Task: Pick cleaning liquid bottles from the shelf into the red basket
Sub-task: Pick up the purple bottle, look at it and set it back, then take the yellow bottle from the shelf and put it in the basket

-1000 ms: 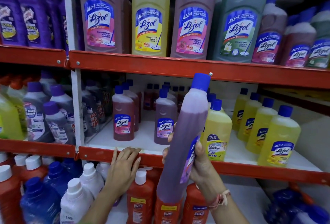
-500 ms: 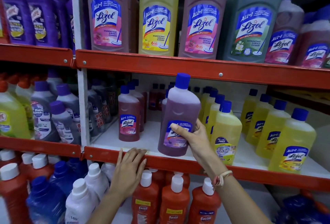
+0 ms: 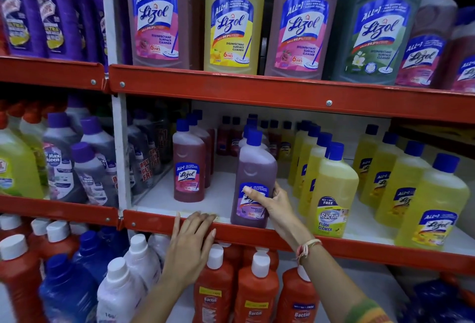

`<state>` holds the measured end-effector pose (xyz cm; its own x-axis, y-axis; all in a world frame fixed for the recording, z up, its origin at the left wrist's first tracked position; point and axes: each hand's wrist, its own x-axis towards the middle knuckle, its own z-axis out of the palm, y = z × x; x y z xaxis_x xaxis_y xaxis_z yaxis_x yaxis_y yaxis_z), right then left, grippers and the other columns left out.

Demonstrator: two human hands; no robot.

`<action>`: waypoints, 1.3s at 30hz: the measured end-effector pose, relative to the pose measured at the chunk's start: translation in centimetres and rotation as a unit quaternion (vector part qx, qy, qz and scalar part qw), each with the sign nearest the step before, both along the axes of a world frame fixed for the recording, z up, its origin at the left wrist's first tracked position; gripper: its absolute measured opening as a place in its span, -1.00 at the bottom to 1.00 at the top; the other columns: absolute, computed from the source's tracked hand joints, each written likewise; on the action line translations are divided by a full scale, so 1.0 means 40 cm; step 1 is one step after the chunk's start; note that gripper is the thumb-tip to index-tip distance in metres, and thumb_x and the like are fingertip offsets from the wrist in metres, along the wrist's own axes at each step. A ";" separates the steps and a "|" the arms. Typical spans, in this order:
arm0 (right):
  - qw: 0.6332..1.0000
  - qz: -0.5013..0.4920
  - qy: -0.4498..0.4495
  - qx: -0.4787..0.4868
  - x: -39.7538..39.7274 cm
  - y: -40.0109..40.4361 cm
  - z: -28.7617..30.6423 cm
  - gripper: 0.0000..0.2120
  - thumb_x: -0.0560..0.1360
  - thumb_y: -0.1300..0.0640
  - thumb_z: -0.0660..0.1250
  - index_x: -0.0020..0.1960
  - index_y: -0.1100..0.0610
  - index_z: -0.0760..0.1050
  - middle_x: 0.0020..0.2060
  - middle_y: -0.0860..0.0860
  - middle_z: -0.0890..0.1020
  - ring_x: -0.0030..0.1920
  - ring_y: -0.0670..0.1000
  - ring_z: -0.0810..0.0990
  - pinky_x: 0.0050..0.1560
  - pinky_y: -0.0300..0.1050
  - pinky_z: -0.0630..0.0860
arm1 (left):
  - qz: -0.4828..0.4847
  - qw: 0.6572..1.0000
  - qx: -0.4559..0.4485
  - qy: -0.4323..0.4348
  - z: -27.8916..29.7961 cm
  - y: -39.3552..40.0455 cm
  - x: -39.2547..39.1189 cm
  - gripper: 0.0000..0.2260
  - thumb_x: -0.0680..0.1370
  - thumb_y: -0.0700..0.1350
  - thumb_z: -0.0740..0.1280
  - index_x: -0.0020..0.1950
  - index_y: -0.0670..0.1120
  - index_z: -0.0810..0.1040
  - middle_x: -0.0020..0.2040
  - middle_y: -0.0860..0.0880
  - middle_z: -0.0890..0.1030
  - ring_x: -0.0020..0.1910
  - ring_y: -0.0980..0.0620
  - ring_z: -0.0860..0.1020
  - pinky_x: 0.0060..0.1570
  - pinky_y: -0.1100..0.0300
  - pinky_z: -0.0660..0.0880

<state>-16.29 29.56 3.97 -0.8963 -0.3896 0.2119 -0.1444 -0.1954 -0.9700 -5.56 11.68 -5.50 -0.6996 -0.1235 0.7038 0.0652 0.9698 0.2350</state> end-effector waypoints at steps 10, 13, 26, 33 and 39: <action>0.999 0.032 0.013 0.026 -0.006 -0.003 -0.008 -0.38 0.18 0.03 0.55 0.20 0.06 0.45 -0.02 0.08 0.70 -0.10 0.03 0.72 -0.16 -0.13 0.66 | 0.000 1.000 0.002 -0.003 -0.001 0.003 0.002 -0.65 0.60 0.07 0.04 0.33 0.06 0.42 0.24 0.08 0.54 0.34 0.09 0.36 0.47 0.01 -0.09; 0.999 0.028 0.023 0.038 0.001 -0.001 -0.009 -0.38 0.17 0.00 0.56 0.18 0.05 0.46 -0.01 0.06 0.70 -0.09 0.03 0.72 -0.16 -0.14 0.65 | 0.003 1.000 0.005 -0.013 -0.003 0.006 0.006 -0.62 0.60 0.10 0.03 0.37 0.04 0.38 0.30 0.07 0.51 0.40 0.09 0.29 0.47 -0.01 -0.10; 0.984 -0.017 0.149 0.096 0.046 0.108 -0.026 -0.48 0.36 0.07 0.51 0.26 0.05 0.42 0.10 -0.09 0.61 0.11 -0.15 0.59 0.04 -0.28 0.57 | -0.050 0.996 0.049 0.046 0.026 0.113 0.049 -0.63 0.60 0.07 0.08 0.34 -0.02 0.43 0.33 0.05 0.47 0.37 0.11 0.34 0.45 0.06 0.12; 0.950 -0.161 0.267 0.011 0.106 0.287 0.041 -0.77 0.43 0.19 0.46 0.07 0.09 0.56 -0.10 0.02 0.69 -0.05 -0.04 0.65 -0.08 -0.22 0.61 | -0.145 0.986 0.006 0.078 0.076 0.266 -0.002 -0.71 0.60 -0.04 0.19 0.29 -0.08 0.48 0.26 -0.01 0.54 0.30 0.08 0.42 0.36 0.11 0.30; 0.911 -0.305 0.277 -0.005 0.055 0.398 0.048 -0.65 0.38 0.09 0.49 0.13 0.06 0.50 0.00 0.00 0.61 0.02 -0.05 0.60 -0.02 -0.07 0.61 | -0.175 0.984 -0.039 0.024 0.068 0.335 -0.073 -0.70 0.62 -0.01 0.15 0.33 -0.03 0.42 0.27 0.03 0.52 0.29 0.09 0.42 0.40 0.11 0.24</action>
